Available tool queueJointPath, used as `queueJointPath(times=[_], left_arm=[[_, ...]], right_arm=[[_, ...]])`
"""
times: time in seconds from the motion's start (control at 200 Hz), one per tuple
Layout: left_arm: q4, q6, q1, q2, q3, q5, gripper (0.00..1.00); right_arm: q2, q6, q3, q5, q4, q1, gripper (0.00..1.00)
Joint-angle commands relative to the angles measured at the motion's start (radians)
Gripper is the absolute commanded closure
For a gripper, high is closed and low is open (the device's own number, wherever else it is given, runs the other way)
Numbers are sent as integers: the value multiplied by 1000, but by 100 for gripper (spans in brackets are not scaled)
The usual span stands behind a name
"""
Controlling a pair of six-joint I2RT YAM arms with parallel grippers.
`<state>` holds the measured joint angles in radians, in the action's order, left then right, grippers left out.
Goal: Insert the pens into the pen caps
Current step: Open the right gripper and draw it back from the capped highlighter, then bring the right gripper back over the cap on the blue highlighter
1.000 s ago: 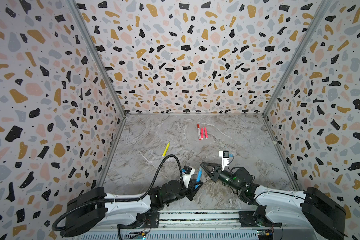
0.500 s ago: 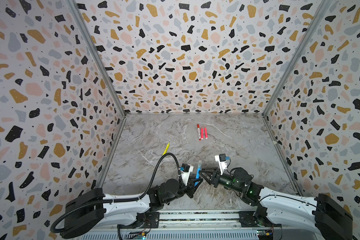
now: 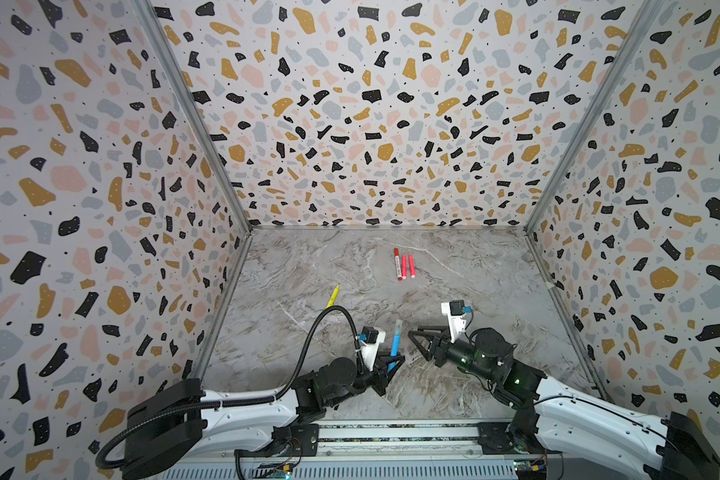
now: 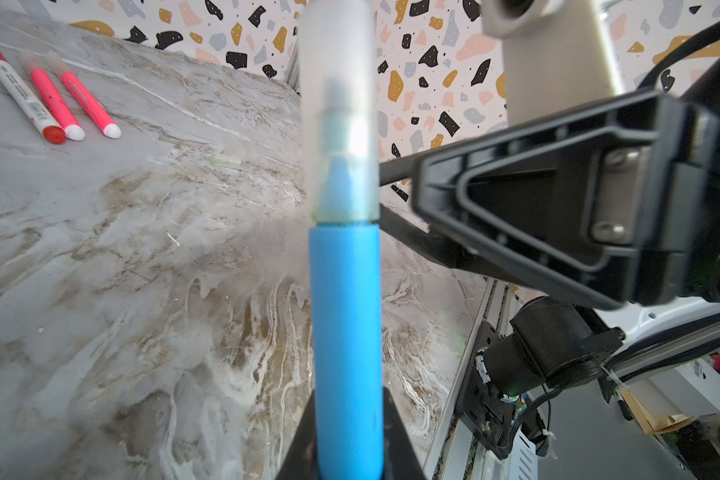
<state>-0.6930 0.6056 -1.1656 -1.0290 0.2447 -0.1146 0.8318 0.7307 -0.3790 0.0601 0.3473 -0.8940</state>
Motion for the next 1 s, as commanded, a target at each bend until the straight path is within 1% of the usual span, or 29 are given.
queueJointPath(times=[0.0, 0.2, 0.335, 0.466, 0.621, 0.711, 0.786, 0.896, 0.996], left_arm=[[12, -36, 4, 87, -8, -67, 100], [196, -58, 6, 287, -14, -193, 100], [335, -73, 6, 399, 19, -259, 100], [434, -79, 6, 458, 62, -278, 100], [526, -68, 6, 464, 93, -275, 100], [558, -60, 6, 458, 103, -264, 100], [559, -45, 6, 463, 94, -250, 100], [540, -27, 6, 478, 68, -244, 100], [529, -27, 6, 479, 62, -238, 100]], right_arm=[[-9, -22, -49, -44, -181, 34, 44], [-101, -4, 4, -51, -213, 56, 43], [-162, 0, -2, -71, -286, 69, 42], [-231, -6, -15, -82, -346, 72, 41], [-285, -48, -59, -82, -388, 77, 37], [-264, -104, -129, -74, -430, 84, 35], [-217, -150, -194, -49, -459, 89, 33], [-131, -191, -282, 32, -471, 90, 32], [-73, -188, -318, 124, -429, 90, 32]])
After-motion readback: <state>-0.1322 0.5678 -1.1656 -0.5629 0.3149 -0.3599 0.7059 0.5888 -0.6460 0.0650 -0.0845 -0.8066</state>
